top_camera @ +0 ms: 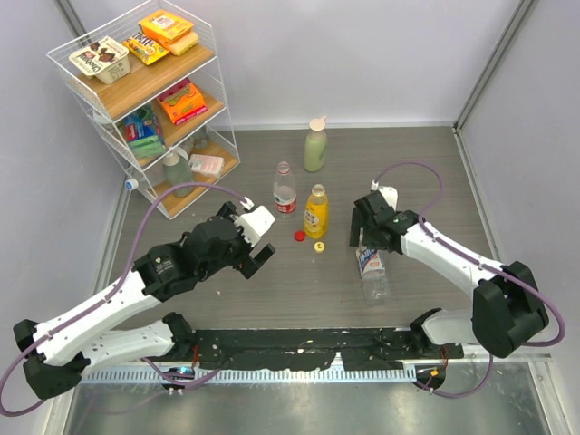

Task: Unscrew the bottle caps

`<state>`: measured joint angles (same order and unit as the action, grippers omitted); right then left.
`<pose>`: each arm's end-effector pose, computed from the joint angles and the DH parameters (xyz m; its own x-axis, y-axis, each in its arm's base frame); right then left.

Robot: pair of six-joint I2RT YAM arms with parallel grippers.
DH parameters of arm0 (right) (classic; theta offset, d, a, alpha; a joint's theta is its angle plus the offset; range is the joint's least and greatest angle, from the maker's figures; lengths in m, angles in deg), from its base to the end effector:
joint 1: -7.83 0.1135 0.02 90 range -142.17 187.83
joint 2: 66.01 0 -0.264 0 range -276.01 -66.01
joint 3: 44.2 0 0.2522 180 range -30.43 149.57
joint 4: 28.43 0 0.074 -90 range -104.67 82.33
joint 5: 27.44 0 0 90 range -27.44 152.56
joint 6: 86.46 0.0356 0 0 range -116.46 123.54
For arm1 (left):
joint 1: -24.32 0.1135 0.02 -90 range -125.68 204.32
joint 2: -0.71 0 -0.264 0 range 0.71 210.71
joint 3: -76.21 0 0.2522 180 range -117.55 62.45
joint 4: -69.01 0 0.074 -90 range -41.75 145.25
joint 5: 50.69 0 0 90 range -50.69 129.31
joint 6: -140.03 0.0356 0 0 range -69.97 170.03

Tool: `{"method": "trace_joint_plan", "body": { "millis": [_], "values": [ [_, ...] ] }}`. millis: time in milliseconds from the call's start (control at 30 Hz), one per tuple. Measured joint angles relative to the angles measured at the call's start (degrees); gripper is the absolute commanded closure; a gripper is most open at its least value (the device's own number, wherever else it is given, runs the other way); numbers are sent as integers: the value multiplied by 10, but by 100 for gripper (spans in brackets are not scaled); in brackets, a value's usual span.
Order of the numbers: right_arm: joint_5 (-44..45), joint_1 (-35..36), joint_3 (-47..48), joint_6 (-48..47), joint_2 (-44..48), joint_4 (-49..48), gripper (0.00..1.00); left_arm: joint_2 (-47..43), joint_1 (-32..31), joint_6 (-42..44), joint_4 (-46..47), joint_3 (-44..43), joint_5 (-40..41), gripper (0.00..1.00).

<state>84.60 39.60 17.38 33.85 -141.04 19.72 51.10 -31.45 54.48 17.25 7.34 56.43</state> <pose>0.2179 0.1192 0.2158 -0.8153 0.0453 -0.5772 0.0871 0.9952 -0.0449 0.1106 -0.1439 0.3376 -0.2572 0.5098 -0.8209 0.6737 0.7036 0.2259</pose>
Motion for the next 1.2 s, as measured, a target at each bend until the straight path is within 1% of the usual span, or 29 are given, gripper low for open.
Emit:
{"method": "trace_joint_plan", "body": {
  "millis": [33, 67, 133, 167, 200, 233, 267, 300, 333, 467, 600, 700, 767, 867, 1100, 1167, 1200],
  "values": [
    [-9, -11, 0, -1, -1, 0, 18, 0, 0, 0, 0, 0, 0, 0],
    [-18, -17, 0, -2, -3, 0, 20, 1, 0, 0, 0, 0, 0, 0],
    [-39, -20, 0, -5, -14, -2, 37, 3, 0, 0, 0, 0, 0, 0],
    [-51, -20, -1, -8, -23, -5, 38, 5, 0, -1, 0, 0, 0, 0],
    [-59, -20, -3, -10, -30, -7, 42, 6, 0, -2, 0, 0, 0, 0],
    [-66, -20, -5, -13, -39, -14, 48, 8, 0, -2, 0, 0, 1, 0],
    [-68, -20, -4, -16, -41, -21, 56, 10, 0, -4, -1, 0, 1, 0],
    [-74, -22, -4, -17, -41, -29, 61, 12, 0, -6, -2, -1, 1, 0],
    [-76, -25, -4, -20, -41, -39, 71, 14, 0, -7, -2, -1, 1, 0],
    [-110, -32, -13, -21, -53, -50, 84, 20, 0, -10, -5, -5, 1, 0],
    [-124, -38, -18, -26, -51, -43, 89, 32, 0, -14, -9, -24, 0, 0],
    [-126, -43, -17, -31, -32, -43, 92, 43, 0, -18, -10, -41, 0, 0],
    [-126, -46, -15, -33, -15, -43, 97, 49, 0, -24, -12, -50, -2, 0],
    [-125, -46, -14, -35, 14, -45, 99, 61, 0, -28, -12, -65, -8, 0],
    [-122, -49, -14, -43, 94, -47, 98, 97, 0, -41, -10, -90, -39, 0],
    [-124, -49, -14, -49, 117, -49, 85, 111, 0, -44, -9, -100, -46, 0],
    [-124, -49, -14, -50, 125, -49, 83, 117, 0, -45, -8, -105, -50, 0]
  ]
}}
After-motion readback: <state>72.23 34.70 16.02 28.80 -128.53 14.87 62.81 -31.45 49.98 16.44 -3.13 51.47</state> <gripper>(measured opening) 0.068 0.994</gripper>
